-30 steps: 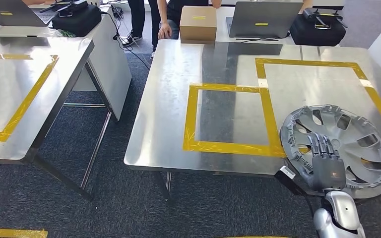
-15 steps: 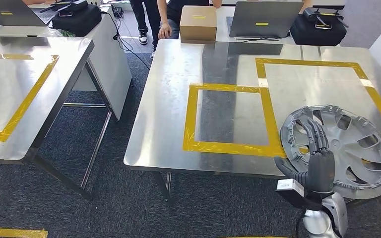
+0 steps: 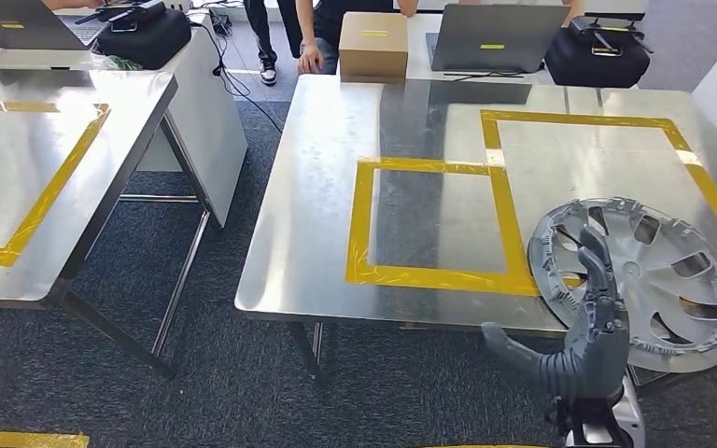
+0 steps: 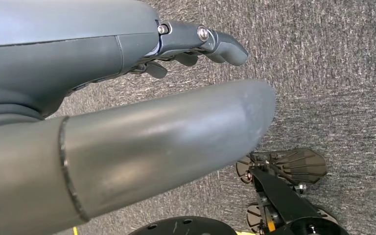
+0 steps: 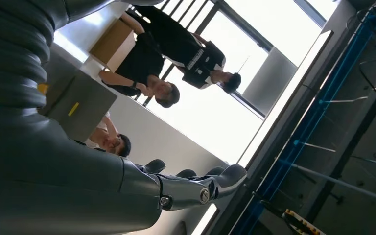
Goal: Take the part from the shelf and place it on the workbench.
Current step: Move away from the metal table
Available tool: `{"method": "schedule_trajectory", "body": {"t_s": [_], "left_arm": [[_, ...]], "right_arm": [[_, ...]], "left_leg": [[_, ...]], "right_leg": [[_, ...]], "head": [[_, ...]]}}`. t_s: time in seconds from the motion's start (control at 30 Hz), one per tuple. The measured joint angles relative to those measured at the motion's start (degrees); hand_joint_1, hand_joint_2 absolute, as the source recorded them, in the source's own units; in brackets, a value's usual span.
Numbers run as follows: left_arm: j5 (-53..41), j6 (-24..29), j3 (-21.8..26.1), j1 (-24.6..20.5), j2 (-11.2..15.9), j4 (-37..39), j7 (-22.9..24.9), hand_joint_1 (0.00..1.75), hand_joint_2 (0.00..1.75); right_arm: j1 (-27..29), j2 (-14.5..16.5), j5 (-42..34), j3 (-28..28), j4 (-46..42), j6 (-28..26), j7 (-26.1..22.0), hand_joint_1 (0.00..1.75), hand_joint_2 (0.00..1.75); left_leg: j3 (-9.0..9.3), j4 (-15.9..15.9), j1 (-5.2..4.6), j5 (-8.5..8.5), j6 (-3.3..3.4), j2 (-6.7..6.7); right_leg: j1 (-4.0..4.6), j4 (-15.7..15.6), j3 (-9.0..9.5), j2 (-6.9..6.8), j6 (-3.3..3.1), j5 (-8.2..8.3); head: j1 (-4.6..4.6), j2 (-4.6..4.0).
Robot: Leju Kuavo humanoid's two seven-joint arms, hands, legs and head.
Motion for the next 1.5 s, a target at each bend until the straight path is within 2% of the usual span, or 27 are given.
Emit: {"method": "schedule_trajectory", "body": {"t_s": [0.1, 0.17, 0.2, 0.27, 0.33, 0.37, 0.43, 0.5, 0.53, 0.63, 0.67, 0.73, 0.8, 0.83, 0.87, 0.9, 1.0, 1.07, 1.13, 1.17, 1.23, 1.3, 1.33, 1.37, 1.4, 1.47, 1.5], "left_arm": [[-0.2, -0.2, 0.0, -0.2, 0.0, 0.0, 0.1, 0.0, 0.0], [-0.4, -0.3, 0.0, -0.2, -0.1, 0.0, 0.1, 0.0, 0.0], [-0.5, -0.3, 0.0, -0.3, -0.1, 0.0, 0.0, 0.0, 0.0], [-0.5, -0.4, 0.0, -0.4, -0.1, 0.0, 0.1, 0.0, 0.0], [-0.5, -0.5, 0.0, -0.4, -0.2, 0.0, 0.1, 0.0, 0.0], [-0.5, -0.5, 0.0, -0.4, -0.2, 0.0, 0.2, 0.0, 0.0], [-0.5, -0.5, 0.0, -0.5, -0.3, 0.0, 0.2, 0.0, 0.0], [-0.6, -0.6, 0.0, -0.6, -0.4, 0.0, 0.3, 0.0, 0.0], [-0.6, -0.7, 0.0, -0.7, -0.4, 0.0, 0.3, 0.0, 0.0], [-0.7, -1.0, 0.0, -0.7, -0.5, -0.1, 0.4, 0.0, 0.0], [-0.8, -1.2, 0.0, -0.7, -0.5, -0.1, 0.4, 0.0, 0.0], [-1.0, -1.4, 0.0, -0.7, -0.5, 0.0, 0.4, 0.0, 0.0], [-1.2, -1.5, 0.0, -0.7, -0.6, 0.0, 0.3, 0.0, 0.0], [-1.3, -1.5, 0.0, -0.8, -0.6, 0.0, 0.1, 0.0, 0.0], [-1.4, -1.5, 0.0, -0.8, -0.7, 0.0, -0.1, 0.0, 0.0], [-1.4, -1.5, 0.0, -0.8, -0.7, 0.0, -0.3, 0.0, 0.0], [-1.4, -1.5, 0.0, -0.9, -0.7, 0.0, -0.8, 0.0, 0.0], [-1.4, -1.5, 0.0, -1.0, -0.8, -0.1, -1.0, 0.0, 0.0], [-1.4, -1.6, 0.0, -1.1, -0.9, 0.0, -1.0, 0.0, 0.0], [-1.4, -1.6, 0.0, -1.1, -1.0, 0.0, -0.9, 0.0, 0.0], [-1.3, -1.6, 0.0, -1.0, -1.1, 0.0, -0.7, 0.0, 0.0], [-1.3, -1.7, 0.0, -1.0, -1.2, 0.0, -0.5, 0.0, 0.0], [-1.3, -1.7, 0.0, -1.0, -1.3, 0.0, -0.4, 0.0, 0.0], [-1.3, -1.7, 0.0, -1.0, -1.3, 0.0, -0.2, 0.0, 0.0], [-1.3, -1.7, 0.0, -1.0, -1.4, 0.0, 0.0, 0.0, 0.0], [-1.3, -1.7, 0.0, -1.0, -1.5, 0.0, 0.2, 0.0, 0.0], [-1.3, -1.8, 0.0, -1.0, -1.5, 0.0, 0.2, 0.0, 0.0]], "right_arm": [[-0.5, -0.2, -0.3, 0.0, -0.5, 0.0, 0.0, 0.0, 1.75], [-0.5, -0.3, -0.4, 0.0, -0.9, 0.0, 0.0, 0.0, 1.75], [-0.5, -0.4, -0.4, 0.0, -1.0, 0.0, 0.0, 0.0, 1.75], [-0.6, -0.6, -0.5, 0.0, -1.0, -0.1, 0.0, 0.0, 1.75], [-0.7, -0.8, -0.8, 0.0, -1.0, 0.0, 0.1, 0.0, 1.75], [-0.9, -0.9, -0.9, 0.0, -1.0, 0.1, 0.1, 0.0, 1.75], [-1.5, -1.1, -1.4, 0.0, -1.0, 0.4, 0.2, 0.0, 1.75], [-2.3, -1.2, -1.8, 0.0, -1.0, 0.9, 0.2, 0.0, 1.75], [-2.6, -1.2, -2.0, 0.0, -1.0, 1.1, 0.2, 0.0, 1.75], [-3.4, -1.3, -2.0, 0.0, -1.0, 1.0, 0.3, 0.0, 1.75], [-3.4, -1.3, -1.8, 0.0, -1.0, 0.9, 0.3, 0.0, 1.75], [-3.5, -1.3, -1.1, 0.0, -1.0, 0.2, 0.3, 0.0, 1.75], [-3.3, -1.3, -0.6, 0.0, -1.0, -0.4, 0.3, 0.0, 0.87], [-3.1, -1.3, -0.5, 0.0, -1.0, -0.6, 0.3, 0.0, 0.44], [-2.8, -1.3, -0.4, -0.1, -1.0, -0.7, 0.3, 0.0, 0.0], [-2.4, -1.3, -0.4, -0.1, -1.0, -0.8, 0.3, 0.0, 0.0], [-1.3, -1.2, -0.4, -0.3, -1.1, -1.1, 0.2, 0.0, 0.0], [-0.9, -1.0, -0.3, -0.3, -1.2, -1.1, 0.2, 0.0, 0.0], [-0.4, -0.8, -0.2, -0.6, -1.4, -1.1, 0.1, 0.0, 0.0], [-0.1, -0.6, -0.3, -0.8, -1.5, -0.9, 0.1, 0.0, 0.0], [0.1, -0.3, -0.2, -1.1, -1.6, -0.4, 0.0, 0.0, 0.0], [0.1, 0.0, -0.2, -1.5, -1.6, 0.0, 0.0, 0.0, 0.0], [0.1, 0.1, -0.2, -1.7, -1.6, 0.1, 0.0, 0.0, 0.0], [-0.1, 0.2, 0.0, -1.9, -1.6, 0.3, 0.0, 0.0, 0.0], [-0.2, 0.4, 0.1, -2.1, -1.6, 0.5, 0.1, 0.0, 0.0], [-0.4, 0.8, 0.7, -2.5, -1.8, 0.7, 0.1, 0.0, 0.0], [-0.3, 1.1, 1.0, -2.5, -2.0, 0.8, 0.1, 0.0, 0.0]], "left_leg": [[0.05, 0.0, -0.03, 0.29, 0.48, 0.0], [0.12, -0.6, 0.28, 0.98, 0.96, 0.18], [0.06, -0.9, 0.48, 1.26, 1.16, 0.31], [-0.41, -0.9, 0.61, 1.55, 1.35, 0.54], [-1.16, -0.6, 0.66, 1.79, 1.21, 0.7], [-1.59, -0.3, 0.73, 1.92, 1.05, 0.74], [-2.43, 0.3, 0.97, 2.18, 0.64, 0.78], [-2.98, 0.8, 1.09, 2.54, 0.01, 0.7], [-3.15, 1.0, 1.09, 2.77, -0.38, 0.63], [-3.53, 0.9, 1.14, 3.53, -1.68, 0.51], [-3.91, 1.4, 1.22, 2.86, -2.06, 0.52], [-5.5, 5.5, 1.44, -1.35, -2.66, 0.57], [-7.43, 12.7, 1.57, -6.58, -3.1, 0.59], [-7.7, 15.4, 1.6, -7.8, -3.22, 0.6], [-7.06, 16.3, 1.61, -7.78, -3.24, 0.6], [-5.32, 15.1, 1.6, -6.82, -3.15, 0.6], [3.56, 3.5, 1.4, -4.31, -2.41, 0.58], [5.98, -0.5, 0.98, -4.31, -1.81, 0.54], [5.45, -0.9, 0.86, -3.44, -0.99, 0.61], [5.1, -1.1, 0.94, -2.92, -0.48, 0.73], [3.99, -1.5, 1.24, -1.59, 0.35, 1.04], [2.37, -1.4, 1.17, -0.33, 0.69, 1.21], [1.51, -1.3, 1.13, 0.3, 0.73, 1.29], [0.59, -1.1, 1.1, 0.91, 0.67, 1.35], [-0.36, -0.9, 1.1, 1.48, 0.58, 1.41], [-2.2, -0.1, 1.16, 2.47, 0.26, 1.46], [-2.96, 0.3, 1.13, 2.88, -0.01, 1.44]], "right_leg": [[-0.04, -0.1, 0.13, 0.01, 0.44, 0.19], [-0.01, 1.0, -0.17, 0.01, 0.82, -0.93], [0.01, 2.8, -0.84, 0.0, 0.99, -2.55], [-0.18, 9.4, -3.31, -0.03, 1.35, -7.05], [-0.39, 14.8, -5.0, -0.03, 1.66, -9.43], [-0.48, 14.8, -4.51, -0.04, 1.77, -9.04], [-0.66, 8.6, -0.29, -0.06, 1.93, -6.24], [-0.45, 2.6, 3.51, 0.07, 1.55, -4.27], [-0.32, 1.1, 4.19, 0.15, 1.15, -4.02], [-0.2, 0.7, 3.25, 0.14, -0.4, -3.31], [-0.26, 0.6, 2.83, 0.05, -0.91, -2.82], [-0.4, 0.5, 1.73, -0.11, -1.63, -1.66], [-0.36, 0.5, 0.36, -0.14, -1.8, -0.6], [-0.33, 0.6, -0.36, -0.16, -1.76, -0.09], [-0.32, 0.6, -1.06, -0.19, -1.69, 0.42], [-0.31, 0.7, -1.74, -0.2, -1.58, 0.92], [-0.29, 0.8, -3.13, -0.19, -0.97, 2.31], [-0.39, 0.6, -3.25, -0.21, -0.27, 3.18], [-0.54, 0.4, -3.23, -0.16, 0.53, 3.96], [-0.57, 0.7, -3.46, -0.1, 0.85, 3.59], [-0.6, 3.8, -4.62, -0.02, 1.23, -0.2], [-0.58, 10.2, -6.13, -0.03, 1.49, -5.99], [-0.57, 13.1, -6.38, -0.03, 1.62, -7.56], [-0.57, 14.7, -6.01, -0.03, 1.7, -7.72], [-0.57, 14.6, -4.79, -0.04, 1.73, -6.62], [-0.55, 9.3, 0.15, -0.05, 1.57, -4.07], [-0.43, 5.4, 2.96, -0.04, 1.33, -3.99]], "head": [[-0.01, 0.0], [0.04, 0.0], [0.11, 0.0], [0.24, 0.0], [0.27, 0.0], [0.27, 0.0], [0.29, 0.0], [0.33, 0.0], [0.37, 0.0], [0.37, 0.0], [0.3, 0.0], [0.14, 0.0], [-0.02, 0.0], [-0.03, 0.0], [-0.03, 0.0], [-0.04, 0.0], [-0.19, 0.0], [-0.36, 0.0], [-0.54, 0.0], [-0.6, 0.0], [-0.42, 0.0], [-0.22, 0.0], [-0.18, 0.0], [-0.17, 0.0], [-0.16, 0.0], [-0.13, 0.0], [-0.1, 0.0]]}}
